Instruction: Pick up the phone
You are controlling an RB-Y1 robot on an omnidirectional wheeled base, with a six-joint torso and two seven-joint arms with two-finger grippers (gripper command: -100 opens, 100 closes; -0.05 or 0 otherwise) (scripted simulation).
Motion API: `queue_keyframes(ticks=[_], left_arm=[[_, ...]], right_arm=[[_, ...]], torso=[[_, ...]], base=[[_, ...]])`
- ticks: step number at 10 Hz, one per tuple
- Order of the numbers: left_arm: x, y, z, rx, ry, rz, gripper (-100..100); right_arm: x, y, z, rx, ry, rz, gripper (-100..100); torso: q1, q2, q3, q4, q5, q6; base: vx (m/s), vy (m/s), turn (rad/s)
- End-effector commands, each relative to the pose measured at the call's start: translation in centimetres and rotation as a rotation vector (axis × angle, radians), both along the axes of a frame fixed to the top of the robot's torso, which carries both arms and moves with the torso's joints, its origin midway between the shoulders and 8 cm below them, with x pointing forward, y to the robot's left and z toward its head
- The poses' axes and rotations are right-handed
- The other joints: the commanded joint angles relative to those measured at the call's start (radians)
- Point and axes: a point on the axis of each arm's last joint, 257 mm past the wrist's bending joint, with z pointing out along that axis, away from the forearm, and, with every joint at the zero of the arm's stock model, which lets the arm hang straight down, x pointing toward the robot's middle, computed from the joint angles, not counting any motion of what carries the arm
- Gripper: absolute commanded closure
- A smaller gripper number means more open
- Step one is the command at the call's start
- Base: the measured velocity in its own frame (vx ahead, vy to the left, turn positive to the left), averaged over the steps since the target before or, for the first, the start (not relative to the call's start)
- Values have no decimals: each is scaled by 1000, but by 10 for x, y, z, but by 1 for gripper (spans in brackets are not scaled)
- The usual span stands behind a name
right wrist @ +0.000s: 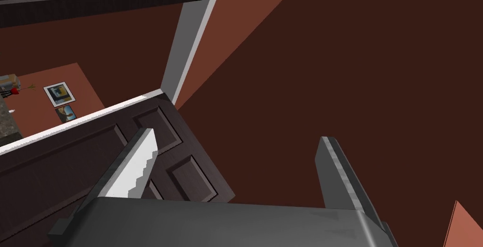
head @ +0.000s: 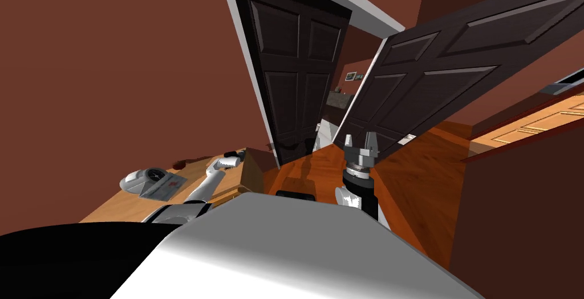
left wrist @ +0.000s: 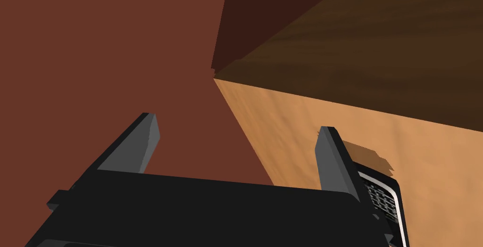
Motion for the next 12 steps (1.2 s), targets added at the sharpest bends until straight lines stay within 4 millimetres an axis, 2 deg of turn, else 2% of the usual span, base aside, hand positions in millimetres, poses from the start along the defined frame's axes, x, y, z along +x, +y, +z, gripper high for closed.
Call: queue_keyframes(ticks=[1,3,4,5,8,12], left_arm=[[-10,10,-10,-19,44,31,-100],[-21,22,-18,-49,98,75,-100],[-20,28,-15,-73,115,101,-100],[-31,31,-24,-83,148,119,-100],[-45,45,-30,-150,218,197,-100],[-62,47,-34,-233,299,269,-100]], right_arm=[[0,0,0,0,0,0,0],[0,0,0,0,0,0,0],[0,0,0,0,0,0,0],[0,0,0,0,0,0,0],[0,0,0,0,0,0,0],[0,0,0,0,0,0,0]], torso=[[0,0,0,0,0,0],[0,0,0,0,0,0],[1,0,0,0,0,-1],[1,0,0,0,0,0],[1,0,0,0,0,-1],[2,1,1,0,1,-1]], base=[[11,3,-59],[13,7,-75],[9,11,-99],[7,14,-51],[2,19,-63],[-7,25,-49]])
